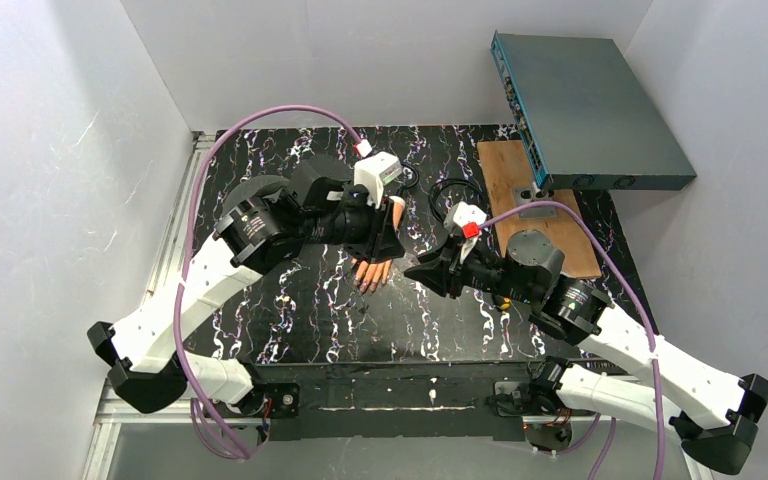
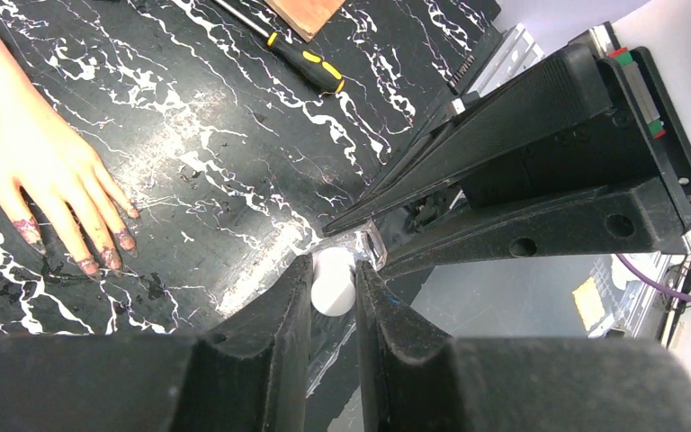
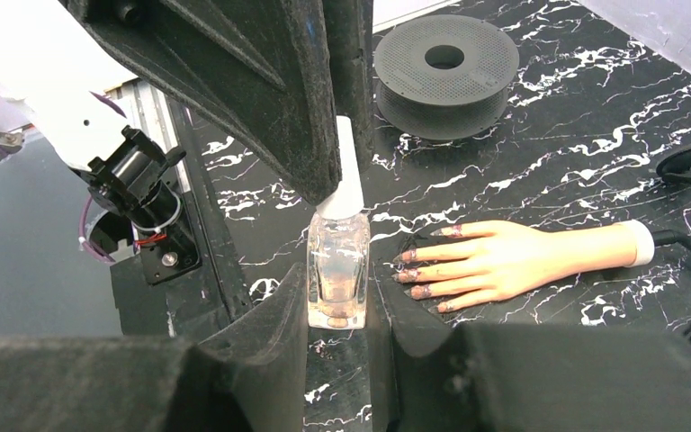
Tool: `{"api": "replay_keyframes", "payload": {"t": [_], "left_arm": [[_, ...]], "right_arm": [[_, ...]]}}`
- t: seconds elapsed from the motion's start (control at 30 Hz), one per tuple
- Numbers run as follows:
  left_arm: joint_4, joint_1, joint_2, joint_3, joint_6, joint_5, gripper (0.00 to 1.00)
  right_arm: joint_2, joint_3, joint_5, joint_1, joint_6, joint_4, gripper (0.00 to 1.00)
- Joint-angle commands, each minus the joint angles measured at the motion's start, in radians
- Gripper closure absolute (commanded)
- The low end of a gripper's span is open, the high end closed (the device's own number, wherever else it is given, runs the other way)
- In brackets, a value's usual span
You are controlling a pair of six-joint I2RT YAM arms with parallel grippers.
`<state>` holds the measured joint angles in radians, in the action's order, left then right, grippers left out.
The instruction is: Paint the nails
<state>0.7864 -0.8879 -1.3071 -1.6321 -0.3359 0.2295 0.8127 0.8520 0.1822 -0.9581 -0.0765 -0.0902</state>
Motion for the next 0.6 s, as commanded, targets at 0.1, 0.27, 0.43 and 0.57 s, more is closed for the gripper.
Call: {"api": "replay_keyframes", "payload": {"t": [0.1, 0.27, 0.43, 0.57], "left_arm": [[0.045, 0.01, 0.053, -0.029, -0.008, -0.113, 1.0], [0.052, 0.01, 0.055, -0.043, -0.009, -0.12, 1.0], [0.062, 0.01, 0.056, -0.058, -0.001, -0.131, 1.0], [0.076, 0.01, 0.058, -0.094, 0.012, -0.153, 1.0]], "right_arm": [[-0.027, 0.028, 0.027, -0.004, -0.008, 0.056, 0.99], [-0.027, 0.03, 0.041, -0.004, -0.009, 0.05, 0.99], [-0.026, 0.03, 0.046, -0.004, -0.007, 0.042, 0.99], [-0.03, 0.02, 0.045, -0.004, -0.008, 0.039, 0.99]]}}
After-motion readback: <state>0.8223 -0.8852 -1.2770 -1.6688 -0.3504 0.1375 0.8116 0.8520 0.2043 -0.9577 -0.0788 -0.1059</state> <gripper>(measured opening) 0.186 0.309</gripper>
